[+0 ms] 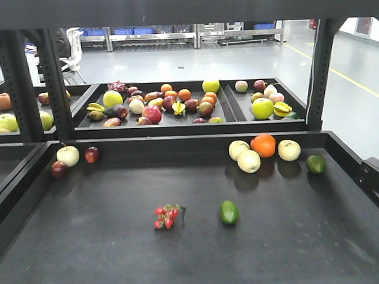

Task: Pick snacks and fruit into basket
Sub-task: 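Drive toward the dark fruit display stand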

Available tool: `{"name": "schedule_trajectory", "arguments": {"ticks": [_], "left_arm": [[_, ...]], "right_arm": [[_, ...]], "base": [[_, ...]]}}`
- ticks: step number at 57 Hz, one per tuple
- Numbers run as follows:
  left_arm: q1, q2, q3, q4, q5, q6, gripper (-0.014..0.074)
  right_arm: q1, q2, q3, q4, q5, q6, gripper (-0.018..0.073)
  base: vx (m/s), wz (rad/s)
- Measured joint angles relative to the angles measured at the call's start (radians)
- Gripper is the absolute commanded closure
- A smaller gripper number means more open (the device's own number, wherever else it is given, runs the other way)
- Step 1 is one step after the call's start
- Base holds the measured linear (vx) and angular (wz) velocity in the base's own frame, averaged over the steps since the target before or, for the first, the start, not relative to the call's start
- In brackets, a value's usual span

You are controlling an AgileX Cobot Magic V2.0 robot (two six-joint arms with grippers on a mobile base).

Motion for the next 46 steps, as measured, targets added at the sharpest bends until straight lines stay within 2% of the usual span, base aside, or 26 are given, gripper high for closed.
{"name": "schedule_trajectory", "arguments": {"ticks": [27, 46], "left_arm": [[-0.002, 0.024, -0.002, 0.006, 0.008, 0.000, 0.0188], [-0.002, 0.026, -0.003, 0.007, 0.008, 0.000, 0.0188]], "right_arm": [[0.000, 0.043, 0.003, 0.000, 0.022, 0.000, 0.0230], [0.000, 0.067, 0.003, 0.000, 0.027, 0.000, 0.0230]], "base": [[0.19, 0.12], [0.11, -0.12]]}}
